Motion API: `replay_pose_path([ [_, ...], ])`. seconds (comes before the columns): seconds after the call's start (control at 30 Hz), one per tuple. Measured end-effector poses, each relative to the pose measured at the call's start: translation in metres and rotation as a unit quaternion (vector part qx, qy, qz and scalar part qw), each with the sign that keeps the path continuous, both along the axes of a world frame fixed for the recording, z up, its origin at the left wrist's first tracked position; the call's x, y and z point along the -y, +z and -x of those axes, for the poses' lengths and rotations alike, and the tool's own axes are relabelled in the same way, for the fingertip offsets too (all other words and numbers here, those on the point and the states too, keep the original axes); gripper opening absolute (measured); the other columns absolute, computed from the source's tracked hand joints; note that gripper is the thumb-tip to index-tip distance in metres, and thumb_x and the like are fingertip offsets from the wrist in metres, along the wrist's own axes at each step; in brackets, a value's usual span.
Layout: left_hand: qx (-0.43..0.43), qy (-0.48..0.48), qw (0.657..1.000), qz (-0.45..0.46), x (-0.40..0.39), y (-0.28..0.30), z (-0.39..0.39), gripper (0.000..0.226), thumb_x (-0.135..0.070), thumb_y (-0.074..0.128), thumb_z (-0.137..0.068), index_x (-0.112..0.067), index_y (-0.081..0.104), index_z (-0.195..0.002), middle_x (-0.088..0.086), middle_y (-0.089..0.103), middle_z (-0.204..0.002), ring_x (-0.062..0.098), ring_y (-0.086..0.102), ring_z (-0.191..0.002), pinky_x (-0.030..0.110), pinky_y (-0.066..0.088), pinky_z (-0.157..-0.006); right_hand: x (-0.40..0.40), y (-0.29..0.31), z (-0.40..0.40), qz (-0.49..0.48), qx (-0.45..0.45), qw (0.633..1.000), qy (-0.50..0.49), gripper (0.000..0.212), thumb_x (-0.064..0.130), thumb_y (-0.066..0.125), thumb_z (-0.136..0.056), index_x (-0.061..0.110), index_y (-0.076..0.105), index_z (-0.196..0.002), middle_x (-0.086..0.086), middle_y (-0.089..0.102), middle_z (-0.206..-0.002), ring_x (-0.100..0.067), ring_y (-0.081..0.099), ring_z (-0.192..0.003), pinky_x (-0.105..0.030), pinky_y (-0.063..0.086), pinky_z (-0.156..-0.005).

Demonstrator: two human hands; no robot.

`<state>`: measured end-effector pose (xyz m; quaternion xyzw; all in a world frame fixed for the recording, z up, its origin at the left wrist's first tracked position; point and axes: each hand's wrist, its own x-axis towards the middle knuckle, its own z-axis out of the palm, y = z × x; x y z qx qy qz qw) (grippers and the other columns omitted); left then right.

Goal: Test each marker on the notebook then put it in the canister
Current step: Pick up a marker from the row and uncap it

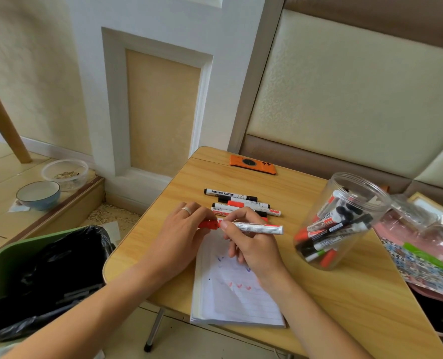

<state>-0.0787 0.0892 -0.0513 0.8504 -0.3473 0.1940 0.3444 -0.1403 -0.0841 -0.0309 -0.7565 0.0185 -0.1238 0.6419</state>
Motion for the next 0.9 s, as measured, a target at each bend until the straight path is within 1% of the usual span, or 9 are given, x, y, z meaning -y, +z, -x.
replay_pose_path([
  [0.13,-0.005,-0.042,0.999,0.013,0.001,0.004,0.003,0.02,-0.021,0.059,-0.096,-0.025,0.064,-0.115,-0.012,0.056,-0.107,0.008,0.05,-0.098,0.021,0.045,-0.081,0.001,0.0,0.0,-0.001,-0.003,1.0,0.01,0.009,0.016,0.074,-0.095,0.012,0.066,-0.097,-0.005,0.066,-0.072,-0.016,0.055,-0.048,-0.022,0.034,-0.038],
  [0.23,-0.027,-0.057,0.997,0.033,0.002,0.003,0.005,0.022,-0.016,0.061,-0.097,-0.024,0.063,-0.118,-0.012,0.055,-0.109,0.005,0.052,-0.099,0.016,0.044,-0.081,0.002,0.003,0.001,0.004,-0.018,1.0,0.016,0.01,0.019,0.075,-0.094,0.012,0.067,-0.097,0.0,0.056,-0.06,-0.011,0.045,-0.046,-0.019,0.031,-0.039],
  [0.3,-0.034,-0.053,0.997,0.037,0.001,0.002,0.004,0.022,-0.017,0.061,-0.097,-0.025,0.062,-0.118,-0.013,0.055,-0.109,0.005,0.053,-0.098,0.02,0.047,-0.081,0.004,0.006,0.002,-0.021,-0.033,0.999,0.022,0.016,0.031,0.073,-0.096,0.015,0.07,-0.099,0.001,0.049,-0.059,-0.012,0.041,-0.049,-0.019,0.029,-0.042],
  [0.37,-0.036,-0.048,0.998,0.033,0.0,0.003,0.003,0.02,-0.02,0.06,-0.097,-0.026,0.062,-0.116,-0.013,0.055,-0.109,0.005,0.053,-0.098,0.026,0.05,-0.081,0.008,0.009,0.003,-0.08,-0.056,0.995,0.032,0.031,0.047,0.062,-0.097,0.018,0.07,-0.102,-0.001,0.054,-0.066,-0.013,0.048,-0.054,-0.02,0.033,-0.045],
  [0.4,-0.036,-0.046,0.998,0.03,0.0,0.003,0.003,0.02,-0.021,0.059,-0.098,-0.027,0.061,-0.116,-0.013,0.055,-0.11,0.005,0.053,-0.098,0.027,0.051,-0.08,0.009,0.01,0.003,-0.114,-0.064,0.991,0.034,0.033,0.048,0.057,-0.097,0.017,0.069,-0.101,-0.004,0.058,-0.071,-0.014,0.052,-0.055,-0.02,0.036,-0.045],
  [0.5,-0.041,-0.054,0.997,0.033,-0.001,0.005,0.005,0.022,-0.02,0.057,-0.098,-0.028,0.059,-0.118,-0.015,0.054,-0.114,0.005,0.054,-0.1,0.025,0.052,-0.081,0.01,0.012,0.002,-0.161,-0.074,0.984,0.021,0.011,0.023,0.055,-0.103,0.017,0.058,-0.094,-0.013,0.063,-0.079,-0.018,0.055,-0.054,-0.02,0.038,-0.041],
  [0.53,-0.044,-0.061,0.996,0.038,-0.002,0.005,0.005,0.022,-0.018,0.057,-0.098,-0.028,0.059,-0.118,-0.014,0.054,-0.114,0.005,0.054,-0.1,0.025,0.051,-0.081,0.01,0.012,0.001,-0.163,-0.076,0.983,0.02,0.01,0.017,0.055,-0.102,0.017,0.056,-0.093,-0.014,0.063,-0.079,-0.018,0.055,-0.052,-0.019,0.037,-0.039],
  [0.7,-0.048,-0.086,0.994,0.047,-0.005,0.009,0.005,0.024,-0.011,0.06,-0.097,-0.026,0.061,-0.115,-0.014,0.055,-0.11,0.005,0.054,-0.097,0.018,0.046,-0.078,0.011,0.01,-0.001,-0.155,-0.084,0.984,0.027,0.007,0.019,0.062,-0.1,0.014,0.063,-0.096,-0.012,0.066,-0.079,-0.016,0.057,-0.055,-0.02,0.039,-0.046],
  [0.9,-0.057,-0.118,0.99,0.052,-0.003,0.011,0.01,0.021,-0.008,0.059,-0.098,-0.02,0.061,-0.115,-0.014,0.057,-0.106,0.003,0.055,-0.094,0.011,0.041,-0.076,0.013,0.011,0.001,-0.152,-0.07,0.984,0.054,0.01,0.016,0.06,-0.101,0.014,0.066,-0.093,-0.012,0.068,-0.078,-0.015,0.057,-0.056,-0.019,0.041,-0.048],
])
